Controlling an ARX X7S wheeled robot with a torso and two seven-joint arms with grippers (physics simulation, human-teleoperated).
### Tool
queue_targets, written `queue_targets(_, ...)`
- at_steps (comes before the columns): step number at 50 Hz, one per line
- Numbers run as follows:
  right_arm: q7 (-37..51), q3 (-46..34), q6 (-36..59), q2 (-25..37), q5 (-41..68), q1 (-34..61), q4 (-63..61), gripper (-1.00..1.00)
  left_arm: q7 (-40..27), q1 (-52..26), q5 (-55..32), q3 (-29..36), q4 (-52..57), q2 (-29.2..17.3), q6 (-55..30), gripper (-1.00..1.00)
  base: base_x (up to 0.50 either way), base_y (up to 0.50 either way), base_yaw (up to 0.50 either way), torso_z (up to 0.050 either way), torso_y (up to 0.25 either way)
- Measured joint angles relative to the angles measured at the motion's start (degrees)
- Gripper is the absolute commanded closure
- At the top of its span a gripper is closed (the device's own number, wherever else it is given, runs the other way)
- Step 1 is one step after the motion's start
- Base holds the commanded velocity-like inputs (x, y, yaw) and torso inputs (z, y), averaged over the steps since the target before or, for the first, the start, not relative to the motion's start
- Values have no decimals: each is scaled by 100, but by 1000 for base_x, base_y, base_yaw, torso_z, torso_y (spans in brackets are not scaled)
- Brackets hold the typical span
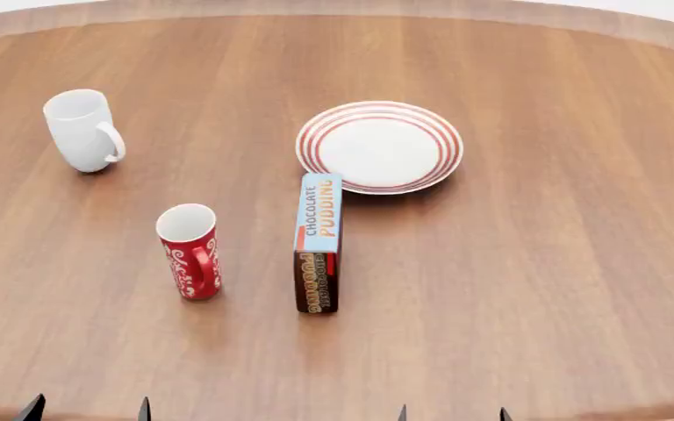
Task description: Pick up the red mug and put it on the plate
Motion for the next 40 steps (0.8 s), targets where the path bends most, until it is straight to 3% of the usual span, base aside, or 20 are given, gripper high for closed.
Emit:
queue_targets(22,311,-296,-9,250,256,-9,-7,-100,-276,-9,-269,289,-33,-247,97,-100,0,0,0,0,0)
queue_targets(40,454,-484,-67,413,460,-19,-5,-100,-476,-48,-316,487,-344,-395,954,-100,0,0,0,0,0)
